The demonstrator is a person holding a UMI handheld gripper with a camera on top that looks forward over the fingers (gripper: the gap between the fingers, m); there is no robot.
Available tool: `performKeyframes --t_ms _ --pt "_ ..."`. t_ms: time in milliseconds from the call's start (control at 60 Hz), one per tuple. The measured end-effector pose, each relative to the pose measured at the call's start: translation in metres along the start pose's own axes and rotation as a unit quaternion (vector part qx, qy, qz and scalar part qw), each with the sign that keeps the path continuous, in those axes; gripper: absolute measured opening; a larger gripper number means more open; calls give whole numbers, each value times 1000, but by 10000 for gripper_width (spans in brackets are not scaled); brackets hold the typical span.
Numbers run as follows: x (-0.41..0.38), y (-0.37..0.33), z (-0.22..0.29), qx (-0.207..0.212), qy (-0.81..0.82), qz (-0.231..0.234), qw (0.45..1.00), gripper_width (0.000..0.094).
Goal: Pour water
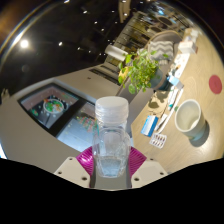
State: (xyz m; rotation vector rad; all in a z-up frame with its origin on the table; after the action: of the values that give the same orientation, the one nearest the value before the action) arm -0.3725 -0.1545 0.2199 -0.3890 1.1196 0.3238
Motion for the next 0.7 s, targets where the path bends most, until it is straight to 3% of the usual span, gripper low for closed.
performKeyframes --t_ms 100,267,500,700 --pt "-7 14 21 6 208 73 975 405" --pt "24 28 46 30 376 109 920 406" --pt "68 33 57 46 498 113 859 408" --pt "62 31 51 20 418 72 905 409"
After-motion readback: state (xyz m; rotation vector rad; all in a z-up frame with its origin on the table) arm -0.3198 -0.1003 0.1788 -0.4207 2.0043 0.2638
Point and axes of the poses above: the point between the fingertips, and its own axes, seen from behind it with the camera up: x to the right, z up, y forward, the way the camera looks, the point moved 9 cm from there along -y, backward, against the way the camera looks, and after that the axes turned 5 degrees about y, right-handed, at the moved point
